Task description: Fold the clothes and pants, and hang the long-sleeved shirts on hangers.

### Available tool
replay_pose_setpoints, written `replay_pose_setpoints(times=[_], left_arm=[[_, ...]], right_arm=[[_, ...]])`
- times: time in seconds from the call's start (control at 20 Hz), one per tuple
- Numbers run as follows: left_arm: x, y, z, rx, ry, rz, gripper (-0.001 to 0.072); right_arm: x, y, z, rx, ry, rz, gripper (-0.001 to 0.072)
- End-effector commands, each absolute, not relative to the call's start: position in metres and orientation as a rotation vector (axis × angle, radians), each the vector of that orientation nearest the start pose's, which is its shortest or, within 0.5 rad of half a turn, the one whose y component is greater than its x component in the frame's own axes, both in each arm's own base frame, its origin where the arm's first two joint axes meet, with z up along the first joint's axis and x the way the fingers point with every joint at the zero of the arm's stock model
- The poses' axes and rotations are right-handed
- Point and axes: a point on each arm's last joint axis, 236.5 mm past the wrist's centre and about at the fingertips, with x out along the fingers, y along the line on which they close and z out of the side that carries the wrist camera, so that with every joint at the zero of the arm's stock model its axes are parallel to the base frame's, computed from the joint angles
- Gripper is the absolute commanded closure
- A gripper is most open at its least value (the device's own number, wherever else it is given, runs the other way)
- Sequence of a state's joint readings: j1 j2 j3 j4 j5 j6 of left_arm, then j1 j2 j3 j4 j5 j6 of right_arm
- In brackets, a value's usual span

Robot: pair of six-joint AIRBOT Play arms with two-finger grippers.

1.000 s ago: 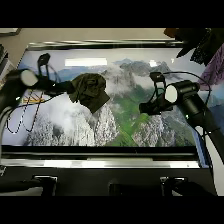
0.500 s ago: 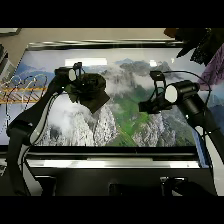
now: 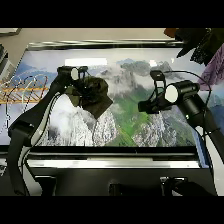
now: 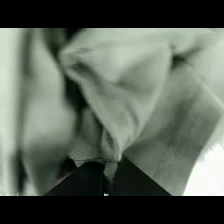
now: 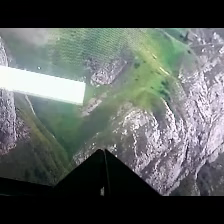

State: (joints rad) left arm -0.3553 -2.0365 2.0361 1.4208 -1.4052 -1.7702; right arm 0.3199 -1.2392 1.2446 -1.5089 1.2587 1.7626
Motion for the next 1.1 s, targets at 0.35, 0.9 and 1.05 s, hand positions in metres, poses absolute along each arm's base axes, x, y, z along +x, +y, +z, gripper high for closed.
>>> replay_pose_setpoints(times=[0.35, 0.9, 1.05], left_arm=[[0.291, -0.406, -0.037, 0.181, 1.609, -0.608, 0.0694], [0.326, -0.371, 0.022, 0.147, 1.462, -0.528, 0.0173], [0.36, -0.316, 0.084, 0.062, 1.352, -0.444, 0.0177]], right_arm=[[0.235, 0.089, 0.042, -0.111, 1.802, 0.086, 0.0683], [0.255, 0.099, 0.04, -0.043, 1.706, 0.077, 0.0666], [0.305, 0.134, 0.061, 0.065, 1.467, 0.191, 0.056]])
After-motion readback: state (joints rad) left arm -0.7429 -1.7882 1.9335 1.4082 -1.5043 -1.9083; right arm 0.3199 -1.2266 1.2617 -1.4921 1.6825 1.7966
